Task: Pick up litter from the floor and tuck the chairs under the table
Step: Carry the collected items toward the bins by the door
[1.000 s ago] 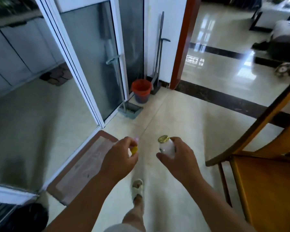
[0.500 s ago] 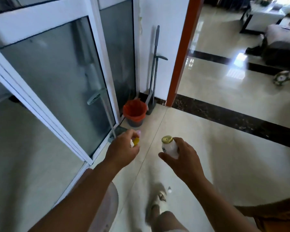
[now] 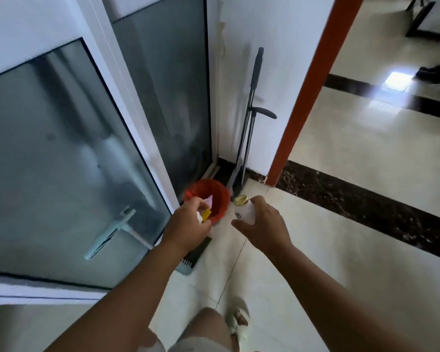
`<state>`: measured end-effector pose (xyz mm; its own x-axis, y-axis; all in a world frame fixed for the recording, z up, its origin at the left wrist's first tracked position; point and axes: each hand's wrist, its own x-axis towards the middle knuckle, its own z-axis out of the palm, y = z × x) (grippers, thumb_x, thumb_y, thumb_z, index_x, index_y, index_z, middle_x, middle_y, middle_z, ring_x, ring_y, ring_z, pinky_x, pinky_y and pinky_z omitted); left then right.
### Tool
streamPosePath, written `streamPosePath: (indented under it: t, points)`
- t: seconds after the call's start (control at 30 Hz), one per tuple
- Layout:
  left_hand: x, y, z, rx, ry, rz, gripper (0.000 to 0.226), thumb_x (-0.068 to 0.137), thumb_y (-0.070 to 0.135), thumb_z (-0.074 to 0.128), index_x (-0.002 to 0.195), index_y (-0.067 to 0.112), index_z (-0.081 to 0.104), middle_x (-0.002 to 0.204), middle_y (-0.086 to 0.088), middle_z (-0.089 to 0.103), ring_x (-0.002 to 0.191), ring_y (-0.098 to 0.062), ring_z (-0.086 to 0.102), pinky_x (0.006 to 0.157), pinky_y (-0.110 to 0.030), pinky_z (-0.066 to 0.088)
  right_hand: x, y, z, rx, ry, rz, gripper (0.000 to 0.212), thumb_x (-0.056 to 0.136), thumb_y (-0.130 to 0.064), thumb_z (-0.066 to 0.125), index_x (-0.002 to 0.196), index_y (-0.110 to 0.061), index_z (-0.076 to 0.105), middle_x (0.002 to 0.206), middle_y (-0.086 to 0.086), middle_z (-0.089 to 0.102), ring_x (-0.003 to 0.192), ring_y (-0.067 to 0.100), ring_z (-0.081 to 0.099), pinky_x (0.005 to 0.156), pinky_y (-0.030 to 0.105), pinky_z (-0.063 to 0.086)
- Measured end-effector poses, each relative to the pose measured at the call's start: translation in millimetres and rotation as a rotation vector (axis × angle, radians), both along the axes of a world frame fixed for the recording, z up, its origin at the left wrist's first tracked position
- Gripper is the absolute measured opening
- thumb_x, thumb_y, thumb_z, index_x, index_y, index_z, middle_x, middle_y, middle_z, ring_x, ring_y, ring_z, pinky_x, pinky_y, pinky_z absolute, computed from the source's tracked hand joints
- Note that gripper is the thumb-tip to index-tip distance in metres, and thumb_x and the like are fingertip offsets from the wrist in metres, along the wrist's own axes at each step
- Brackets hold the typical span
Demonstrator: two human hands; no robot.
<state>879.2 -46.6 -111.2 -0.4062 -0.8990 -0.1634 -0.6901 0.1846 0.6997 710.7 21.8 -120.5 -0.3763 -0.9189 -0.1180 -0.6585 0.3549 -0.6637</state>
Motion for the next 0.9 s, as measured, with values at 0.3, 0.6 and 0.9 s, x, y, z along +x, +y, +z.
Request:
streamPosePath:
  t: [0.3, 0.6, 0.9]
  points:
    - [-49.0, -145.1, -60.6, 0.088, -0.123, 0.104, 0.03, 0.082, 0.026, 0.065, 0.109, 0.022, 0.051, 0.111, -0.003, 0.061, 0.099, -0.022, 0.059, 0.082, -0.034, 0.051, -27.4, -158.1, -55.7, 0.163, -0.033, -0.006, 0.054, 0.071, -0.044, 0.072, 0.113, -0.025, 0.044, 0.105, -0.001, 0.059, 0.087, 0.014, 0.051, 0.066, 0.025, 0.043]
    - [-70.1, -262.3, -110.3, 0.209, -0.18, 0.123, 0.031, 0.083, 0.022, 0.064, 0.111, 0.023, 0.05, 0.113, -0.001, 0.059, 0.105, -0.02, 0.057, 0.09, -0.038, 0.05, -46.9, -276.0, -101.1, 0.27, -0.153, -0.064, 0.061, 0.069, -0.039, 0.075, 0.119, -0.022, 0.043, 0.116, 0.003, 0.057, 0.103, 0.023, 0.056, 0.084, 0.042, 0.053]
    - [-74.3, -308.0, -121.8, 0.276, -0.175, 0.03, 0.055, 0.081, 0.017, 0.068, 0.13, 0.017, 0.043, 0.131, -0.007, 0.05, 0.118, -0.022, 0.051, 0.098, -0.044, 0.045, -61.6, -301.4, -114.1, 0.276, -0.147, -0.034, 0.053, 0.075, -0.03, 0.072, 0.12, -0.022, 0.045, 0.122, 0.001, 0.055, 0.11, 0.02, 0.051, 0.087, 0.036, 0.05]
